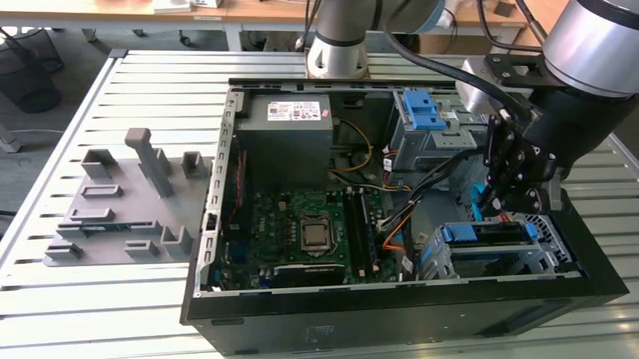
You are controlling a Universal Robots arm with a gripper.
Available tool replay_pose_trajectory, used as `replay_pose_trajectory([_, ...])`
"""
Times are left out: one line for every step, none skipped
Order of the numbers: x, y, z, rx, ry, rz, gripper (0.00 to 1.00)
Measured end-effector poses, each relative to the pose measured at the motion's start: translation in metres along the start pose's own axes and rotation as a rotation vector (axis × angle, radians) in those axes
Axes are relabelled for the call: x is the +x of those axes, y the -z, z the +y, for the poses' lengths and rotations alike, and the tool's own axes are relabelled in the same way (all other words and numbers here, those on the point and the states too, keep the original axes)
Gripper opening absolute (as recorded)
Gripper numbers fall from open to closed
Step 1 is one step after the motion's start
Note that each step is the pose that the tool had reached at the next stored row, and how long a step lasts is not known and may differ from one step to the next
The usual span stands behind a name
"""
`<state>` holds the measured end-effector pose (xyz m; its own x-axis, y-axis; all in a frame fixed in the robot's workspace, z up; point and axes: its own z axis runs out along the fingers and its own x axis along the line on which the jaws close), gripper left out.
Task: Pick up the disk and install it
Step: 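Insert the second disk wire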
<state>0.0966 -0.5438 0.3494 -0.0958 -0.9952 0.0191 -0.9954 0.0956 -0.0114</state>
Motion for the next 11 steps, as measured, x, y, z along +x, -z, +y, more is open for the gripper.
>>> replay_pose_trajectory([0.0008, -0.0010, 0.0000, -0.0001, 0.000, 0.0000, 0.16])
replay_pose_trajectory([0.0017, -0.0019, -0.0002, -0.0001, 0.000, 0.0000, 0.16])
replay_pose_trajectory([0.0025, -0.0030, -0.0003, -0.0001, 0.000, -0.0002, 0.16])
replay_pose_trajectory([0.0029, -0.0040, -0.0003, -0.0001, 0.000, -0.0005, 0.16])
replay_pose_trajectory([0.0029, -0.0044, -0.0004, -0.0001, 0.000, -0.0003, 0.16])
replay_pose_trajectory([0.0029, -0.0043, -0.0006, -0.0001, 0.000, -0.0001, 0.16])
replay_pose_trajectory([0.0029, -0.0043, -0.0006, -0.0001, 0.000, 0.0000, 0.16])
replay_pose_trajectory([0.0029, -0.0043, -0.0006, -0.0001, 0.000, 0.0000, 0.16])
replay_pose_trajectory([0.0030, -0.0044, -0.0006, -0.0001, 0.000, -0.0001, 0.16])
replay_pose_trajectory([0.0030, -0.0045, -0.0006, -0.0001, 0.000, 0.0000, 0.16])
replay_pose_trajectory([0.0031, -0.0049, -0.0010, -0.0002, 0.000, -0.0002, 0.16])
